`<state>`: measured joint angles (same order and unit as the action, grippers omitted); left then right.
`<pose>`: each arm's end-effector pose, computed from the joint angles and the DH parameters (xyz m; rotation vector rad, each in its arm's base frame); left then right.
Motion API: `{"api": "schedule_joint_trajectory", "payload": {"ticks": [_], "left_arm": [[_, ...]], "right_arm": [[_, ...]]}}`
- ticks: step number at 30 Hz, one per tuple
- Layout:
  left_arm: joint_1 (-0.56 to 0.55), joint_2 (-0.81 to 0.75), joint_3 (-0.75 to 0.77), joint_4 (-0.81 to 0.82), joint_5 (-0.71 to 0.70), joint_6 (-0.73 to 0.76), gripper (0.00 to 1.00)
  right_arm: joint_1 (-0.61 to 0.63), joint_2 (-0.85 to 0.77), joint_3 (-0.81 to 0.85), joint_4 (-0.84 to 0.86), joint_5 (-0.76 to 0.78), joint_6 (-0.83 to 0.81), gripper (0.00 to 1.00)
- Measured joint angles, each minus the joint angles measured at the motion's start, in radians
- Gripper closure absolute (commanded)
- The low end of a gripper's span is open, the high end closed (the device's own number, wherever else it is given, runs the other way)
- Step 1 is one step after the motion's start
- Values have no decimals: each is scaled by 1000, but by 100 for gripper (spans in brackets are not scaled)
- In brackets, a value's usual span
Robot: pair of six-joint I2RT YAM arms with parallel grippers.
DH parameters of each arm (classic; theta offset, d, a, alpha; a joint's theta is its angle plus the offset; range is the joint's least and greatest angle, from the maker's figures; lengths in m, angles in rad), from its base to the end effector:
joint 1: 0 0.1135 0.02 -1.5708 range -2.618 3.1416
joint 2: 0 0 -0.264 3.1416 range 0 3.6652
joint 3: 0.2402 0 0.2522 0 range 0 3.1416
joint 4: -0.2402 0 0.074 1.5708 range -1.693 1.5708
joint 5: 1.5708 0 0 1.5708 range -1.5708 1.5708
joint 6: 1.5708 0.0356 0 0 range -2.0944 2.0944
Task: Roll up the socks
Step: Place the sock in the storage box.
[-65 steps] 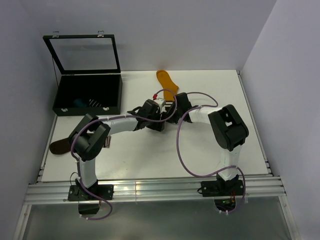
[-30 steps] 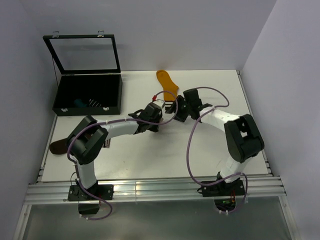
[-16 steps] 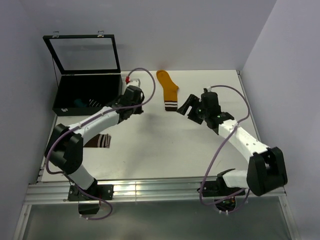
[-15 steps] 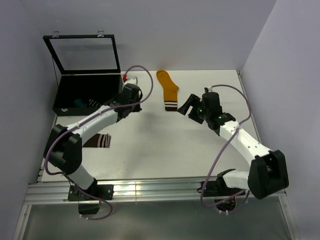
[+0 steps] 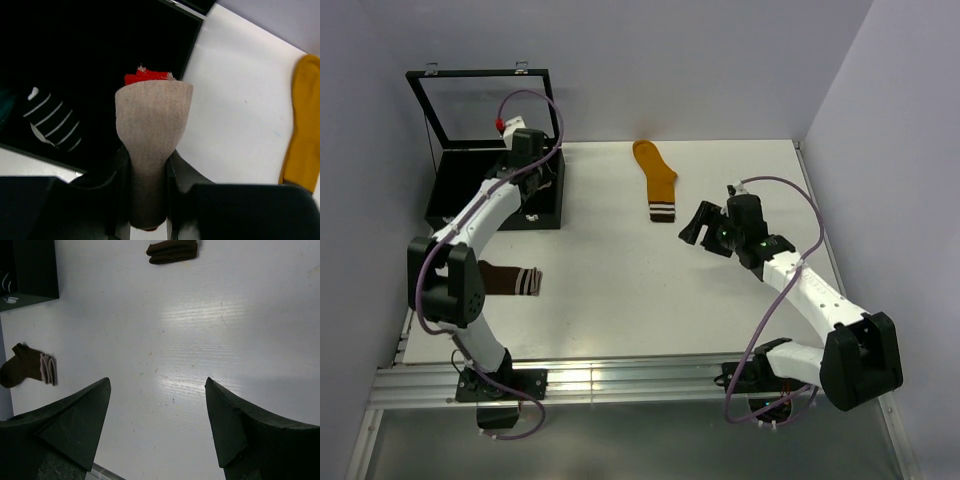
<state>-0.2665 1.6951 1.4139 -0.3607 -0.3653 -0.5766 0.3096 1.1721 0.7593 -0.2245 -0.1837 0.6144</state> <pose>0.3802 -0.0906 0.3009 -0.5301 2.0994 -0.0786 0.2395 0.0834 0.2486 0.2423 2.2770 0.7024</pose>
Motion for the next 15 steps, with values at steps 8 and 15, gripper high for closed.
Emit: {"api": "schedule_joint_trajectory", "payload": {"ticks": [8,15], "left_arm": [[77,221,132,-19,29,-43,100],[79,280,140,-58,58,-126,100]], "right_arm": [[0,14,0,-24,3,-16,17],[-17,31,0,-33,1,-21,17]]}}
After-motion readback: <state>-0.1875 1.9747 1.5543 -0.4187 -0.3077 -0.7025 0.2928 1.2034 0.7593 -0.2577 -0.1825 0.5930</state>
